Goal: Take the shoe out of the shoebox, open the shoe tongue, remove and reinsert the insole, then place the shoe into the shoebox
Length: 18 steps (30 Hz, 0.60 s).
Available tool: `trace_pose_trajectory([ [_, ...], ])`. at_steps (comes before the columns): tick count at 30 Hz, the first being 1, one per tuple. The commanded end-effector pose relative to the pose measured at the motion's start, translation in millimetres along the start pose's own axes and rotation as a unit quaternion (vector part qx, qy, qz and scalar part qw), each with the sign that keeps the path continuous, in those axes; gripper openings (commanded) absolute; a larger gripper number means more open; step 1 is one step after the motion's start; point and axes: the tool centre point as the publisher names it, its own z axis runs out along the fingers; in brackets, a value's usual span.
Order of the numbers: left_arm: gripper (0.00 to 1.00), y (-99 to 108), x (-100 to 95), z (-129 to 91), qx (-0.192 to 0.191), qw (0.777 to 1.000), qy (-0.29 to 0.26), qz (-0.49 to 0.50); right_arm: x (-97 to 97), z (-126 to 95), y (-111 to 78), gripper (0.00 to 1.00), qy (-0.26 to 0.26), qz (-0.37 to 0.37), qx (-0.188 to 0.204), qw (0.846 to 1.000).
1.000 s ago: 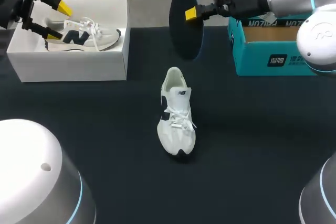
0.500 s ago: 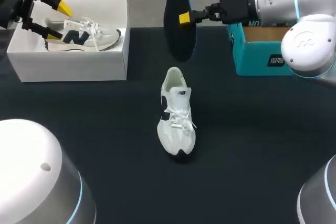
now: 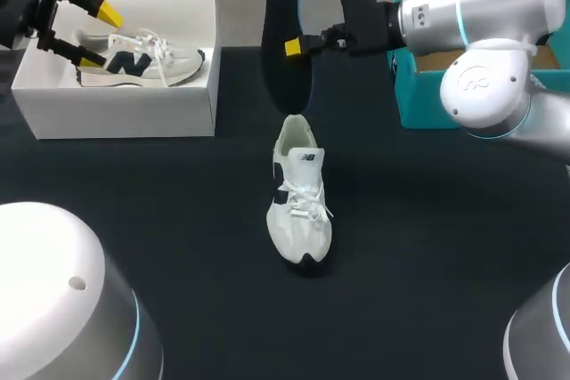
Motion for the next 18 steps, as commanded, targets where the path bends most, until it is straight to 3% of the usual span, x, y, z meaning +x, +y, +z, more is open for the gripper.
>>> trace_pose_trajectory([
  [1, 1.0, -0.7, -0.2, -0.4, 0.0, 1.0, 0.002, 0.0, -11.9, 20.5, -4.1, 0.0, 0.006, -0.006, -0.006, 1.0],
  [10, 1.0, -0.7, -0.2, -0.4, 0.0, 1.0, 0.002, 0.0, -32.5, 33.8, -14.4, 0.0, -0.013, -0.006, 0.002, 1.0],
  [18, 1.0, -0.7, -0.2, -0.4, 0.0, 1.0, 0.002, 0.0, -32.5, 33.8, -14.4, 0.0, -0.013, -0.006, 0.002, 1.0],
])
